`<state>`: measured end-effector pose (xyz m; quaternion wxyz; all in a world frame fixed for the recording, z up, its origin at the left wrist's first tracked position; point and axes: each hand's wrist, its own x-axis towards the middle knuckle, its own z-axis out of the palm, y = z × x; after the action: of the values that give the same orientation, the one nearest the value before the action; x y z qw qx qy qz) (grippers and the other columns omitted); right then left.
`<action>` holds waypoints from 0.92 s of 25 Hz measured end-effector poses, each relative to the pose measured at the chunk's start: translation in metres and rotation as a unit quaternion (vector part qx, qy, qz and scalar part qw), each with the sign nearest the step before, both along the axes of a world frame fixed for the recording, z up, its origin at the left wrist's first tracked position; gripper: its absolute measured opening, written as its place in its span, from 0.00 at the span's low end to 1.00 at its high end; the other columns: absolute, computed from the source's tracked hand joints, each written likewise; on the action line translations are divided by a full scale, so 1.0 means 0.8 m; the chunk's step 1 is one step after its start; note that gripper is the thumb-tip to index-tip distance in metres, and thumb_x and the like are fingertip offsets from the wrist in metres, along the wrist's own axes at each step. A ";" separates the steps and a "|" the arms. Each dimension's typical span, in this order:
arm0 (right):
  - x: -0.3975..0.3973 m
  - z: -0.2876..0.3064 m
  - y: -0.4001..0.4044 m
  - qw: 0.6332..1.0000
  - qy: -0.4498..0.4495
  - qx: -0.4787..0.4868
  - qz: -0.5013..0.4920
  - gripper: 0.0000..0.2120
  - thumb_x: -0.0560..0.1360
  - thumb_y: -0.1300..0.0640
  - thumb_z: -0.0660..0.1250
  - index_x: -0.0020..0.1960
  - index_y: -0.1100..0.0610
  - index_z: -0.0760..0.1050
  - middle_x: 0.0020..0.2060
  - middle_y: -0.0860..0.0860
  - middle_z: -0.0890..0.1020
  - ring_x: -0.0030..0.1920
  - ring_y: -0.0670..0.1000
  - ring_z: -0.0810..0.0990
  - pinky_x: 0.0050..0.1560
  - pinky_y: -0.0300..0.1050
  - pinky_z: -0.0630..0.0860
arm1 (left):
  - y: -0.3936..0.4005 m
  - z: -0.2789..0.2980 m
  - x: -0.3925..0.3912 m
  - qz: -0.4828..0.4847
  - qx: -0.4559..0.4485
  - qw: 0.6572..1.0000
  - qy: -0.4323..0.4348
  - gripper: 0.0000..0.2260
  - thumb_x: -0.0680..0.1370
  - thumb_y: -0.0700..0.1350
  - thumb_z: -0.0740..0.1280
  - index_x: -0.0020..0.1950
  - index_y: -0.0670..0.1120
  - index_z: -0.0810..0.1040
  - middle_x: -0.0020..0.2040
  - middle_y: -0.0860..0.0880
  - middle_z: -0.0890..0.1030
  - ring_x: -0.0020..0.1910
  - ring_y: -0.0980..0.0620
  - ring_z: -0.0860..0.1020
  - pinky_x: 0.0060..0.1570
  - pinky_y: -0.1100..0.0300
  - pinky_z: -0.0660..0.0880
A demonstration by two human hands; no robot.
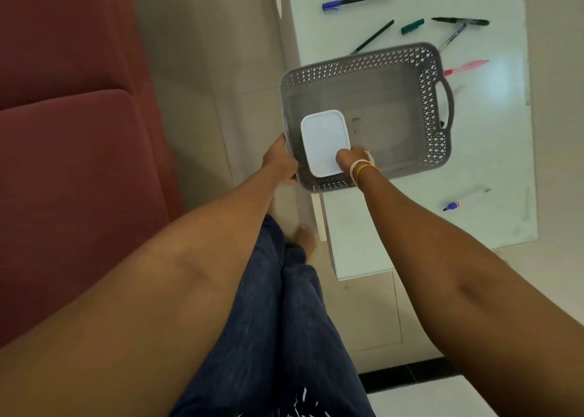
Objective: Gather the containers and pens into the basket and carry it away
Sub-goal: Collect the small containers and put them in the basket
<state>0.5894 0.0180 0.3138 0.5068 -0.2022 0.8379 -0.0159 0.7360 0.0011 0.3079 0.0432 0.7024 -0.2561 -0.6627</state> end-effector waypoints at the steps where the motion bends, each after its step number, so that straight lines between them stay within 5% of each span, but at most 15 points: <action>1: -0.004 0.000 0.009 1.000 -0.005 0.018 -0.006 0.22 0.73 0.58 0.60 0.64 0.65 0.74 0.61 0.60 0.79 0.61 0.62 0.77 0.58 0.51 0.75 | 0.009 0.001 -0.002 0.007 0.005 1.000 0.000 0.24 0.80 0.36 0.62 0.72 0.57 0.67 0.64 0.44 0.75 0.58 0.40 0.77 0.46 0.47 0.79; 4: -0.017 0.006 0.050 0.998 -0.012 0.057 -0.030 0.24 0.69 0.57 0.60 0.63 0.65 0.74 0.60 0.61 0.79 0.61 0.63 0.78 0.56 0.51 0.75 | 0.046 0.004 -0.014 -0.043 -0.002 0.999 -0.021 0.22 0.80 0.39 0.62 0.71 0.57 0.68 0.62 0.45 0.78 0.59 0.41 0.77 0.53 0.46 0.80; 10: -0.045 0.007 0.129 0.996 0.003 0.049 -0.070 0.20 0.75 0.61 0.59 0.66 0.63 0.70 0.61 0.60 0.77 0.61 0.62 0.76 0.50 0.45 0.69 | 0.116 -0.032 -0.056 -0.169 -0.044 0.983 -0.051 0.33 0.74 0.32 0.62 0.74 0.57 0.61 0.61 0.45 0.79 0.58 0.42 0.78 0.57 0.46 0.78; 15: -0.057 0.021 0.146 0.996 -0.001 0.045 -0.076 0.25 0.73 0.59 0.61 0.69 0.61 0.64 0.63 0.60 0.75 0.62 0.63 0.74 0.57 0.51 0.72 | 0.117 0.016 -0.064 -0.218 -0.032 0.969 -0.113 0.30 0.78 0.35 0.61 0.77 0.48 0.53 0.67 0.41 0.72 0.64 0.40 0.73 0.54 0.56 0.71; 18: -0.048 0.058 0.135 0.999 0.029 0.027 -0.018 0.29 0.74 0.58 0.63 0.72 0.60 0.59 0.65 0.61 0.72 0.65 0.63 0.72 0.61 0.53 0.72 | 0.103 0.059 -0.056 -0.253 -0.036 0.957 -0.140 0.27 0.81 0.40 0.59 0.77 0.44 0.51 0.71 0.40 0.68 0.67 0.40 0.70 0.53 0.55 0.67; 23: -0.006 0.117 0.086 0.992 0.064 -0.004 0.106 0.29 0.75 0.58 0.63 0.73 0.63 0.59 0.67 0.63 0.70 0.67 0.63 0.71 0.66 0.52 0.71 | 0.060 0.121 -0.025 -0.257 -0.054 0.958 -0.117 0.32 0.81 0.44 0.60 0.79 0.44 0.46 0.75 0.40 0.63 0.71 0.40 0.68 0.65 0.53 0.68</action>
<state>0.5850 0.0871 0.4071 0.4503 -0.2923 0.8424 0.0471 0.7158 0.0488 0.4049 -0.1210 0.6819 -0.4666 -0.5501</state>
